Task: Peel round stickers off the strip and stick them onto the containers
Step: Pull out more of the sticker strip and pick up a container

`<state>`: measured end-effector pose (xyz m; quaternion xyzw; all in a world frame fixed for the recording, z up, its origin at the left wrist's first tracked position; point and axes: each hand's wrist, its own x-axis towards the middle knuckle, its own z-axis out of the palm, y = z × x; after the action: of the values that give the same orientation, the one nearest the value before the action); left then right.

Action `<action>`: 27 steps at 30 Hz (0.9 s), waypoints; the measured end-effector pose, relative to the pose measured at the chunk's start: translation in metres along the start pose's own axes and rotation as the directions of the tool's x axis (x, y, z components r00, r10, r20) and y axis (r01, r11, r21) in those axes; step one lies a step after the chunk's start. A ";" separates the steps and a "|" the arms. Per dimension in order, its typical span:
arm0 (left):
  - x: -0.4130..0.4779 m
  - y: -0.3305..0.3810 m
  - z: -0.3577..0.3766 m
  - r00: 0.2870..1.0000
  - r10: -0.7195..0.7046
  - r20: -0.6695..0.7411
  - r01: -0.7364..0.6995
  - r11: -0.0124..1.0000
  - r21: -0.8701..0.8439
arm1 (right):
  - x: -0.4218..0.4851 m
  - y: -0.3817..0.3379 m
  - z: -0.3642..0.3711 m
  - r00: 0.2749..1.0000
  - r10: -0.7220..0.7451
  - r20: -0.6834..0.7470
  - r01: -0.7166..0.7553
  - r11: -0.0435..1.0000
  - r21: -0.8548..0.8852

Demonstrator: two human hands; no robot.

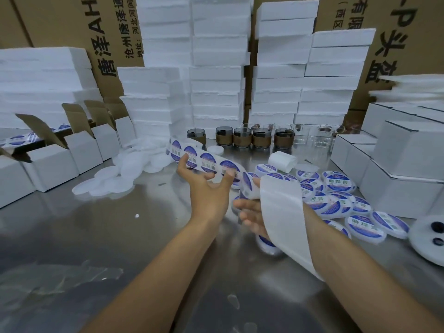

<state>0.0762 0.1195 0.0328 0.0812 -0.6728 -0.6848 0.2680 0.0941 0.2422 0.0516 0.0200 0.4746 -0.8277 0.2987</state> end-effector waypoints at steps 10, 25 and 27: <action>0.004 0.004 -0.007 0.919 -0.357 0.166 0.389 0.890 -0.239 | -0.013 0.006 0.003 0.986 0.069 0.153 -0.048 0.989 -0.138; 0.018 0.011 -0.021 0.909 -0.263 0.322 0.352 0.899 -0.260 | -0.015 -0.021 -0.016 0.912 -0.408 0.030 0.405 0.911 0.082; 0.014 0.014 -0.019 0.857 -0.250 0.450 0.387 0.889 -0.244 | -0.011 -0.016 -0.016 0.932 -0.360 -0.028 0.361 0.932 0.042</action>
<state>0.0767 0.0969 0.0479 0.0038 -0.5678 -0.8230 0.0131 0.0908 0.2663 0.0592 -0.0521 0.4537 -0.8791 0.1364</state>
